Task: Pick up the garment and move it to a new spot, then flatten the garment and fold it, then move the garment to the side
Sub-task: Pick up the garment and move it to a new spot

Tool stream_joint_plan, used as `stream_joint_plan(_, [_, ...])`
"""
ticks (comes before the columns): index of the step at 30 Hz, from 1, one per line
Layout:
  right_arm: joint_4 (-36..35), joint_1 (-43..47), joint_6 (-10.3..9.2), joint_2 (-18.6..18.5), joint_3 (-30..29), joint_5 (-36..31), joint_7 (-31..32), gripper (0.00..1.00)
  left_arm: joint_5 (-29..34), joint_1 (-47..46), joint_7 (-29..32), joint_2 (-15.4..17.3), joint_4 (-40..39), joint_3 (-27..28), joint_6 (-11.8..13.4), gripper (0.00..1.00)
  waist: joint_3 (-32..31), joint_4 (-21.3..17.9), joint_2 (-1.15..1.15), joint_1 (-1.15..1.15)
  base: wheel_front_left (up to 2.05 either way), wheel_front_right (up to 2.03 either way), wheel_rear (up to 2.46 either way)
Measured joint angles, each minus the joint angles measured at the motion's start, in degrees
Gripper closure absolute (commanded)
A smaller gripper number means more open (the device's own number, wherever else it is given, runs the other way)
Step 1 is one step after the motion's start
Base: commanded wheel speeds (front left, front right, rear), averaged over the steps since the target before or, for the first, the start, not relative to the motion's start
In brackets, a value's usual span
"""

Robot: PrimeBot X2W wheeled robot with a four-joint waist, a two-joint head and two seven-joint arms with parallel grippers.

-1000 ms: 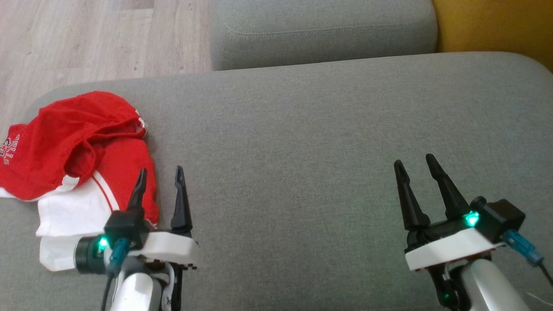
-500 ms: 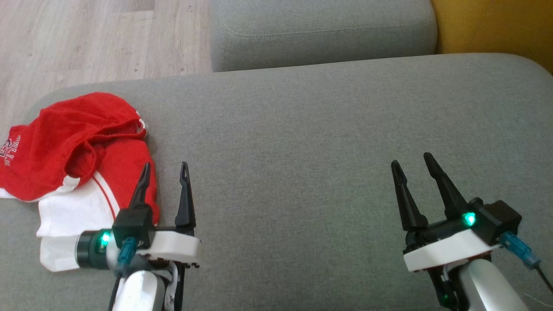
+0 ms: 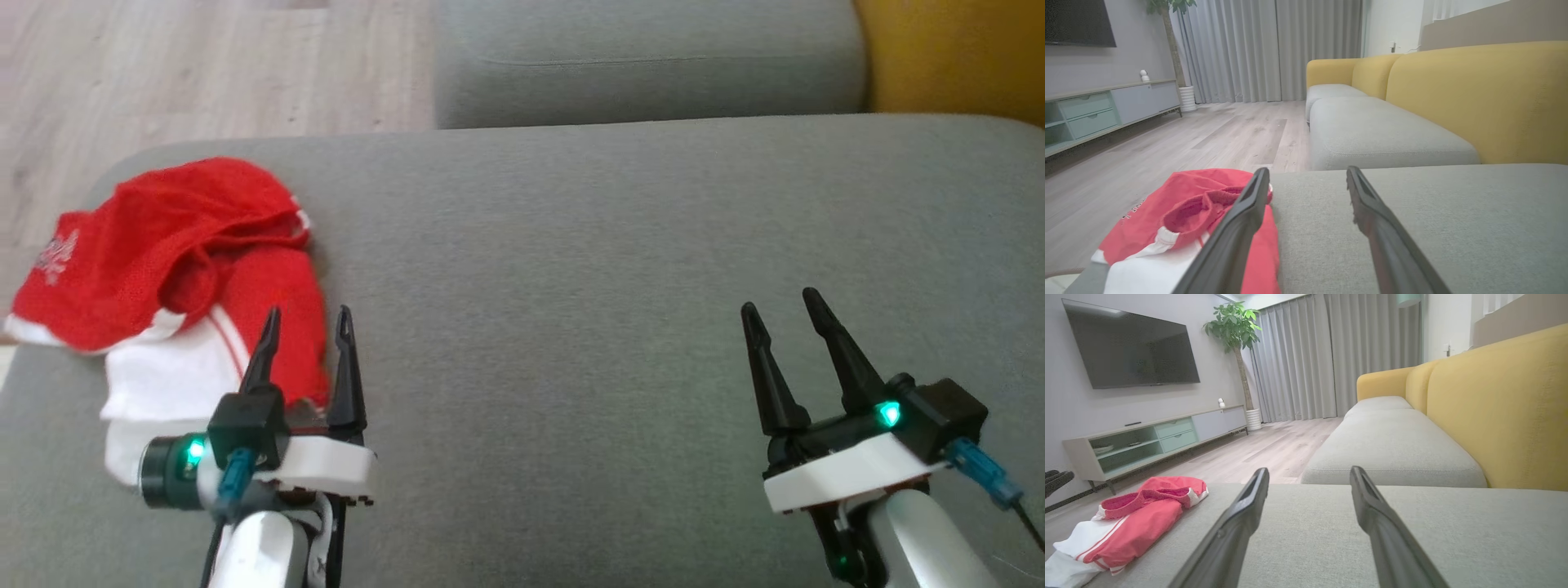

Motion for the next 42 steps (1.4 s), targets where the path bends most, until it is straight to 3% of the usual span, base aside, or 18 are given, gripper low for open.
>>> stream_joint_plan(19, [-0.40,0.15,0.01,0.21,4.09,1.64,-0.01,0.00,-0.96,0.24,-0.05,0.44,0.57,3.96,-1.13,0.00,-0.57,16.95,0.00,0.00,0.00,0.00,0.00])
stream_joint_plan(25, [-0.31,0.15,0.01,0.22,4.98,2.03,-0.01,0.00,-1.01,0.32,-0.09,0.45,0.81,5.14,-1.66,0.00,-0.85,20.34,0.00,0.00,0.00,0.00,0.00])
stream_joint_plan(31, [-0.18,0.15,0.01,0.29,5.61,2.03,-0.01,0.00,-1.00,0.43,-0.09,0.44,0.91,5.41,-1.92,0.00,-1.25,21.15,0.00,0.00,0.00,0.00,0.00])
stream_joint_plan(40, [0.10,0.12,0.01,0.25,6.24,2.89,-0.01,0.00,-2.01,1.20,-0.09,0.42,2.15,7.22,-2.20,0.00,-1.22,18.38,0.00,0.00,0.00,0.00,0.00])
stream_joint_plan(42, [0.10,0.12,0.01,0.24,6.17,3.03,-0.01,0.00,-2.21,0.94,-0.09,0.43,2.79,7.24,-3.28,0.00,-1.17,17.71,0.00,0.00,0.00,0.00,0.00])
